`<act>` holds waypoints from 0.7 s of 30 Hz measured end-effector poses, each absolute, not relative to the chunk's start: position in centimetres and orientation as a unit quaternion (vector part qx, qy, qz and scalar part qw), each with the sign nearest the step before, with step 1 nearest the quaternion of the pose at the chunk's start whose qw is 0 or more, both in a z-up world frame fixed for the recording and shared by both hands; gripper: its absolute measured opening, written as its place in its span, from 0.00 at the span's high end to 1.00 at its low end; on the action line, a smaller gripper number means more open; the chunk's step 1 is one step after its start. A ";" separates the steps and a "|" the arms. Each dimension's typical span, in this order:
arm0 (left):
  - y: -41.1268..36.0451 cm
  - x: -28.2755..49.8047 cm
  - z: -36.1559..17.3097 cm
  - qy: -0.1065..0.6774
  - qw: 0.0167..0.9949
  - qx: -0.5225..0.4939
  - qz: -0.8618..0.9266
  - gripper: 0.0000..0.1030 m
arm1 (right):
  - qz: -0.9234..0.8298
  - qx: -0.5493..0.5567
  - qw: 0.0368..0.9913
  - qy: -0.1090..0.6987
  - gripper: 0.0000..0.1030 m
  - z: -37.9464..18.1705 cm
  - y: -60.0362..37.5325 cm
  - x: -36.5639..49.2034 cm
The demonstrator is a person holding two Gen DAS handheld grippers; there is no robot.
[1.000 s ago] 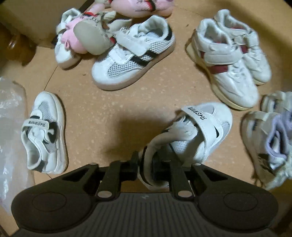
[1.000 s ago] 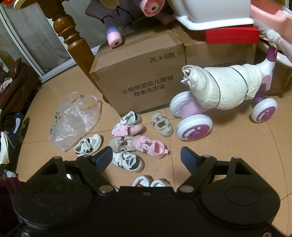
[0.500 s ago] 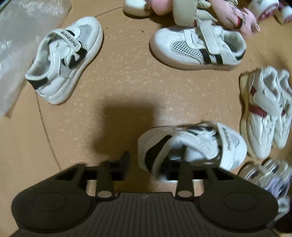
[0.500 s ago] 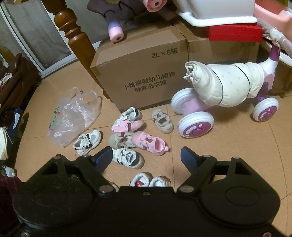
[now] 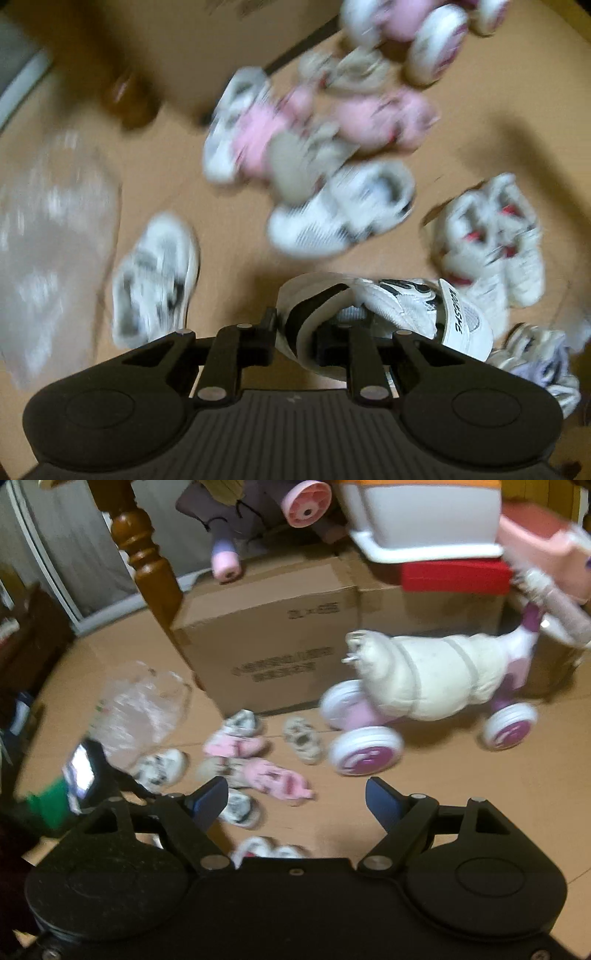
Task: Organize scattered shoes
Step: 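Carry the black-striped sneaker with the left tool toward the paired shoes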
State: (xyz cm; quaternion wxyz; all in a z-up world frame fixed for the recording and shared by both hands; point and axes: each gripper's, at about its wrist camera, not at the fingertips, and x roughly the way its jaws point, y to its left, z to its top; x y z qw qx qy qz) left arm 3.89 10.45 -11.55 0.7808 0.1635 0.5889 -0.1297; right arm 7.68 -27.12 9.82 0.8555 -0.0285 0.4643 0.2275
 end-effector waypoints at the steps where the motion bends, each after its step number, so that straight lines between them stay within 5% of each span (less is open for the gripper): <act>1: 8.4 4.4 -10.6 0.579 0.778 0.187 -0.154 0.82 | 0.221 -0.037 0.858 0.463 0.19 9.9 -27.5 7.7; 9: -3.2 5.9 -10.3 0.540 0.745 0.283 -0.271 0.82 | 0.178 -0.076 0.871 0.451 0.19 10.3 -31.1 7.8; 21: -18.7 4.4 -17.2 0.523 0.679 0.332 -0.394 0.82 | 0.154 -0.085 0.871 0.458 0.19 9.8 -33.7 8.4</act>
